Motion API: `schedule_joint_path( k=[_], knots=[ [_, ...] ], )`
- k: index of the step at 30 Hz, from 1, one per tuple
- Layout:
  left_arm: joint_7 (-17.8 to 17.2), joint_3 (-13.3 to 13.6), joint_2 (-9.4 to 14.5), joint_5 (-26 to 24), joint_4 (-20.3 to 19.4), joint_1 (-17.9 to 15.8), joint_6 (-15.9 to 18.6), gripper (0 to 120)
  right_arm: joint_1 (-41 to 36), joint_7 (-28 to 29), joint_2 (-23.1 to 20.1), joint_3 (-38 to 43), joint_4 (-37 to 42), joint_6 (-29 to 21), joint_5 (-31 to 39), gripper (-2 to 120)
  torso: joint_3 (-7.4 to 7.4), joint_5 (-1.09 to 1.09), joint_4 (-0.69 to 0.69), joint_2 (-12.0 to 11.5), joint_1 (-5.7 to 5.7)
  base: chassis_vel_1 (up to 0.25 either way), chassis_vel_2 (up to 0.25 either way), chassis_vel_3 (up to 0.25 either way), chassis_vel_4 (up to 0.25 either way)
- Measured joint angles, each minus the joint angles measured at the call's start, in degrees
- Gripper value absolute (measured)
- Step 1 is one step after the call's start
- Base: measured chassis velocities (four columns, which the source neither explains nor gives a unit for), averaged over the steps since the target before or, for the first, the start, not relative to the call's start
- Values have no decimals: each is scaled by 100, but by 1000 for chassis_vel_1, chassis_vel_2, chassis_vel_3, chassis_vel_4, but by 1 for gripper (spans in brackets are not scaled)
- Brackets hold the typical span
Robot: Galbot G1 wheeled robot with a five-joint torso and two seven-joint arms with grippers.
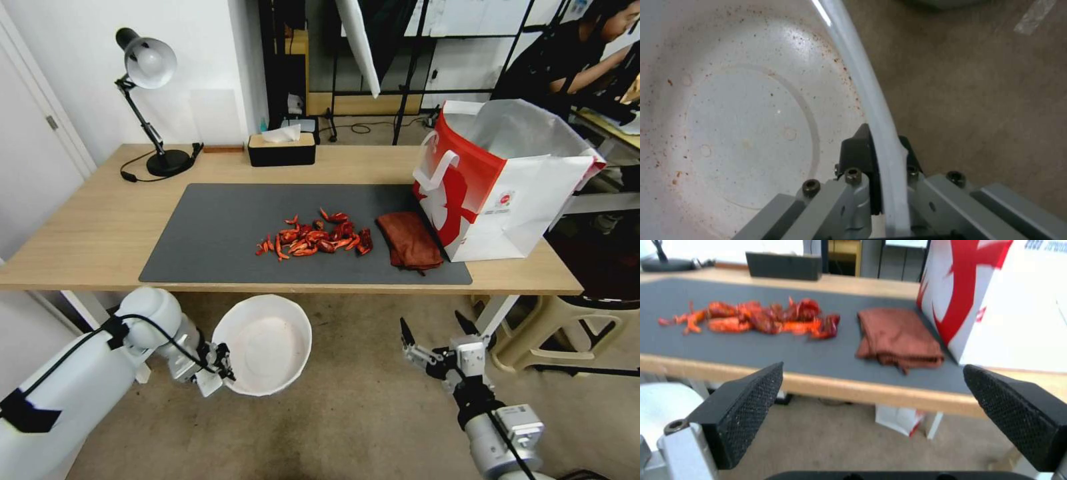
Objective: Sweep shrimp from table into container with towel, then put container into takeout bag.
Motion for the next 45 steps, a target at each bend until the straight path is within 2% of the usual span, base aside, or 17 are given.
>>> schedule_joint_path(
  k=[3,6,12,15,16,18,19,20,21,23,26,34,38,41,42,45],
  knots=[
    [-73,139,-66,127,18,-177,-54,0,126,-17,-62,32,6,-13,155,100,0,1,0,0,0,0,0,0,0],
    [-172,291,-126,254,7,-371,-83,0,394,-23,-230,49,-30,-55,596,100,0,1,0,0,0,0,0,0,0],
    [-266,449,-220,430,89,-573,-178,0,778,-10,-508,99,-203,-57,1127,100,0,2,0,0,0,0,0,0,0],
    [-316,711,-301,502,218,-834,-230,0,1128,64,-713,170,-381,-68,1523,100,0,1,2,0,0,0,0,0,0],
    [-316,711,-301,502,218,-834,-230,0,1128,64,-713,170,-381,-68,1523,100,0,1,2,0,0,0,0,0,0],
    [-362,998,-417,528,421,-1167,-297,0,1288,111,-820,240,-470,-88,1780,100,0,1,2,0,0,0,0,0,0],
    [-391,1108,-483,526,509,-1320,-331,0,1380,153,-875,265,-535,-117,1892,100,0,-2,-9,0,0,0,0,0,0],
    [-403,1147,-512,522,534,-1386,-346,0,1470,180,-923,261,-597,-144,1955,100,-1,-1,-10,0,1,0,0,0,0],
    [-403,1147,-512,522,534,-1386,-346,0,1470,180,-923,261,-597,-144,1955,100,-1,-1,-10,0,1,0,0,0,0],
    [-407,1171,-527,514,556,-1458,-362,0,1826,307,-1131,198,-872,-258,2120,100,0,3,0,0,0,0,0,0,0],
    [-407,1171,-494,510,553,-1462,-368,0,2078,454,-1335,120,-1098,-344,2272,100,0,0,3,0,0,0,0,0,0],
    [-459,1169,-498,606,463,-1364,-416,0,2784,843,-1923,-124,-1628,-617,2661,100,0,0,0,0,0,0,0,0,0],
    [-437,1214,-532,640,423,-1365,-428,0,3241,1221,-2150,-287,-1824,-995,2703,100,0,0,-1,0,0,0,0,0,0],
    [-418,1251,-541,651,405,-1352,-463,0,3705,1693,-2323,-488,-1979,-1498,2852,100,0,0,-1,0,0,0,0,0,0],
    [-418,1251,-541,651,405,-1352,-463,0,3705,1693,-2323,-488,-1979,-1498,2852,100,0,0,-1,0,0,0,0,0,0],
    [-414,1259,-541,651,377,-1297,-482,0,4081,2035,-2403,-668,-2138,-1964,3162,100,0,0,0,0,0,0,0,0,0]
  ],
)
